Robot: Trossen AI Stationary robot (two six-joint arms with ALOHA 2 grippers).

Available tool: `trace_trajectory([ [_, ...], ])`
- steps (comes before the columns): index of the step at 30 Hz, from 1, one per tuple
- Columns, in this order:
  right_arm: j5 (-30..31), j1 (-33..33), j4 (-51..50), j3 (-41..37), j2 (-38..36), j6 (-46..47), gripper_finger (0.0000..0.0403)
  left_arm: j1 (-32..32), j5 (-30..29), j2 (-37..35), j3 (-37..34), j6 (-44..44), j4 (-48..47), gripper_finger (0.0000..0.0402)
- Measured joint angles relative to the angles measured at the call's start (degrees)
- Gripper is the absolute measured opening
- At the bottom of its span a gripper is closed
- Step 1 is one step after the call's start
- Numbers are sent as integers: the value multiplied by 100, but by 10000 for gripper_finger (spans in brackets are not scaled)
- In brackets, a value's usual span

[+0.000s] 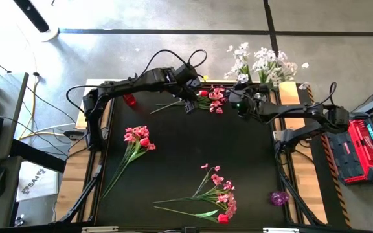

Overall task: Sort flowers into vase by color
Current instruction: Put the white flowers into the transparent flower vase

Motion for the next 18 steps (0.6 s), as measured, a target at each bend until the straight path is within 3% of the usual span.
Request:
trace_trajectory([
  [5, 59, -16, -585, 0, -2, 576, 0, 0, 0, 0, 0, -14, -57, 78],
  [12, -55, -17, -2119, 0, -8, 2726, 0, 0, 0, 0, 0, -52, -158, 78],
  [18, -594, -168, -3029, 6, -7, 4329, 0, 0, -16, 0, 0, -52, -170, 78],
])
